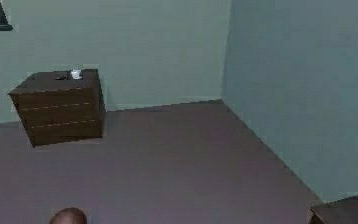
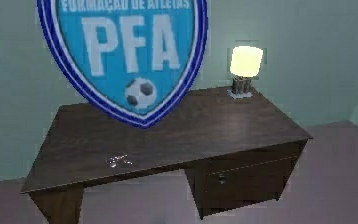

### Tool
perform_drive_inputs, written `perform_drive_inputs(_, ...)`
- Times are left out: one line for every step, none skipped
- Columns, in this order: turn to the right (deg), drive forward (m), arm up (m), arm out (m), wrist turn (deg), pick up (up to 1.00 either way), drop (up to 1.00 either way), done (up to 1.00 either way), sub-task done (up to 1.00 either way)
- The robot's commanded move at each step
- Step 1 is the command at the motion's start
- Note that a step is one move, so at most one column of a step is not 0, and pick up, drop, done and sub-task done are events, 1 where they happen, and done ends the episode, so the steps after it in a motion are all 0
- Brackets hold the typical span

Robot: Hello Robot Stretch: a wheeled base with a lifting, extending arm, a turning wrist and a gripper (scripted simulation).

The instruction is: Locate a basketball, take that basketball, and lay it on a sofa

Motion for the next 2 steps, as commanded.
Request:
perform_drive_inputs(0.0, 0.55, 0.00, 0.00, 0.0, 0.00, 0.00, 0.00, 0.00)
perform_drive_inputs(-45.0, 0.00, 0.00, 0.00, 0.0, 0.00, 0.00, 0.00, 0.00)
